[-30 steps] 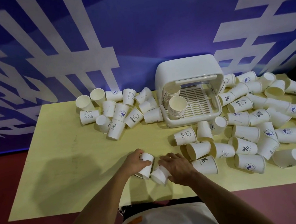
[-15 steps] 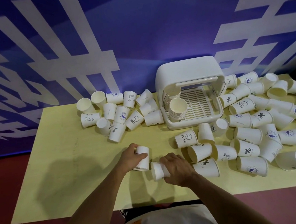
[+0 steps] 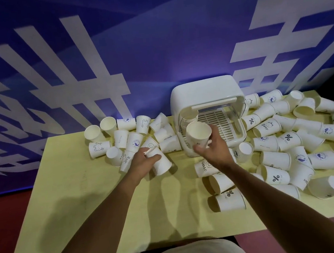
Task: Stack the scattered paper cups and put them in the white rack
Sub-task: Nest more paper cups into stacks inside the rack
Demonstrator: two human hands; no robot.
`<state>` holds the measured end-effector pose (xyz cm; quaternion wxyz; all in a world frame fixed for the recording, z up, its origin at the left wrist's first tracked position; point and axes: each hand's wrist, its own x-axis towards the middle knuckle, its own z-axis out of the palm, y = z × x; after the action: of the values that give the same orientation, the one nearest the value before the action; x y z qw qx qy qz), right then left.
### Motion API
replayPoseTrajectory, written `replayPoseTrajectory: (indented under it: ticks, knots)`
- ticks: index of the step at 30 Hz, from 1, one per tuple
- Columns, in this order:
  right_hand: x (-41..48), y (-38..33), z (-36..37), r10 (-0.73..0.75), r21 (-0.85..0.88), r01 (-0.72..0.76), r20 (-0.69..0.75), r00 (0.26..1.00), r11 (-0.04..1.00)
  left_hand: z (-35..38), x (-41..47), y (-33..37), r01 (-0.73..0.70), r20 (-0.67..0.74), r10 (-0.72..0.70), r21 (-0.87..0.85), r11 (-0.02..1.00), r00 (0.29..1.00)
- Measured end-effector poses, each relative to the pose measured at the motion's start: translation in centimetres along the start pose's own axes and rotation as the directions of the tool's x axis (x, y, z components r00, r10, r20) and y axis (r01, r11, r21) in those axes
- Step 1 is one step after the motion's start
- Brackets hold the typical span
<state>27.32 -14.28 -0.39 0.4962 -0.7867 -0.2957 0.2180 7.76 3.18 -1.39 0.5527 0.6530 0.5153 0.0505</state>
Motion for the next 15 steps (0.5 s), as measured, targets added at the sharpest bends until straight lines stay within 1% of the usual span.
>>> replayPoseTrajectory:
  ticks: [3, 7, 9, 12, 15]
  knots:
    - [1.8, -1.2, -1.2, -0.007, 0.052, 0.01, -0.064, 0.998, 0.999, 0.4, 0.0, 0.6, 0.002, 0.008, -0.002, -0.027, 1.0, 1.0]
    - [3.1, -2.4, -1.6, -0.053, 0.107, 0.061, -0.082, 0.995, 0.992, 0.6, -0.1, 0.5, 0.027, 0.015, -0.027, -0.039, 0.999, 1.0]
    - [3.3, -2.5, -1.5, -0.07, 0.133, 0.083, -0.099, 0.993, 0.988, 0.6, -0.1, 0.2, 0.031, 0.014, -0.03, -0.077, 0.997, 0.999]
    - [3.9, -2.2, -1.4, -0.094, 0.127, 0.109, -0.115, 0.989, 0.986, 0.9, -0.1, -0.1, 0.029, 0.012, -0.027, -0.168, 0.985, 1.0]
    - [4.5, -1.7, -1.0, -0.096, 0.088, 0.107, -0.118, 0.988, 0.99, 1.3, 0.0, 0.0, 0.032, 0.013, -0.03, -0.214, 0.976, 0.999]
